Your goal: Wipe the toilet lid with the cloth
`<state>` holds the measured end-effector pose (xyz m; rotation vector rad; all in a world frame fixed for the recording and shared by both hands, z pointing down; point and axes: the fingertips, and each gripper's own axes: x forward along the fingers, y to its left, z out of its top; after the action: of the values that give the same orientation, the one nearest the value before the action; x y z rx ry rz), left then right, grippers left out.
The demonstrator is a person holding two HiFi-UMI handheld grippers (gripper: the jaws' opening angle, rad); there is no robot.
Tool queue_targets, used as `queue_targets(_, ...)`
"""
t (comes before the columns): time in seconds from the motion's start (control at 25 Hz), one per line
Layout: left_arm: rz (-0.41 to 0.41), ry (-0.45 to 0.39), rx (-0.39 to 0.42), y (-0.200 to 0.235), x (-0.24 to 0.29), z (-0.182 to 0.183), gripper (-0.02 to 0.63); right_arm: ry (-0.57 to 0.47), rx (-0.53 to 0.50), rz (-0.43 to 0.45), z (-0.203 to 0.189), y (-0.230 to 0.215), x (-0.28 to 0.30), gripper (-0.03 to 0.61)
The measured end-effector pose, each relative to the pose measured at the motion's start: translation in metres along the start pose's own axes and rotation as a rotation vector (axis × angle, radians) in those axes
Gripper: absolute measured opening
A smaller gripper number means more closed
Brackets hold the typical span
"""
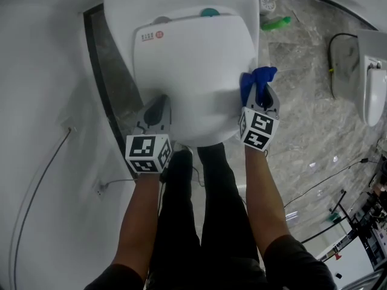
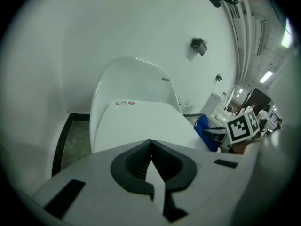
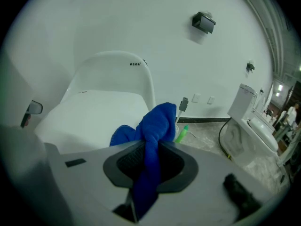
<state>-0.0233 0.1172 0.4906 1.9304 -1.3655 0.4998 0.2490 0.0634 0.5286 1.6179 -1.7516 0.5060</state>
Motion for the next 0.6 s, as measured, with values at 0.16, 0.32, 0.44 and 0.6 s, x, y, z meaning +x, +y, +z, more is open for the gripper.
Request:
queue_targets(0.16,0.012,-0.006,-0.023,0.011,-0.009,-0.004,0.011,-0.028,-0.019,0.005,0.008,0.005,-0.008,0.066)
queue_targets(0.32,0.039,-0.027,-0.036,0.03,-0.024,-0.004,0.011,-0.082,-0.057,0.093,0.031,0.051,-0.033,0.066)
queue_targets(0.44,0.057,-0.04,-0.053,0.042,-0.039,-0.007,0.011,-0.106,-0.084,0.18,0.041,0.104,-0.055,0.066)
queue_targets(0.6,0.077,-0.048,-0.069,0.06,-0.06,-0.015,0.011,-0.126,-0.117,0.278,0.045,0.176,-0.077,0.066)
